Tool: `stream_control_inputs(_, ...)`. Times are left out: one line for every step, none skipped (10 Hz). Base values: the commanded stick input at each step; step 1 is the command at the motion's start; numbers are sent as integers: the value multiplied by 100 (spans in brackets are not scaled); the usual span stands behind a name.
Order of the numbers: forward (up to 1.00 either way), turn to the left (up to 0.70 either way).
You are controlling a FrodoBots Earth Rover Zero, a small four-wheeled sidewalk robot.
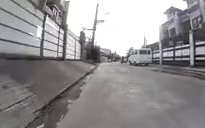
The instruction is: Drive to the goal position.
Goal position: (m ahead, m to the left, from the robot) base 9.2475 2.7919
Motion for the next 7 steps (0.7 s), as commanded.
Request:
stream_control_inputs(64,0)
stream_control_inputs(64,0)
stream_control_inputs(64,0)
stream_control_inputs(64,0)
stream_control_inputs(64,0)
stream_control_inputs(64,0)
stream_control_inputs(64,0)
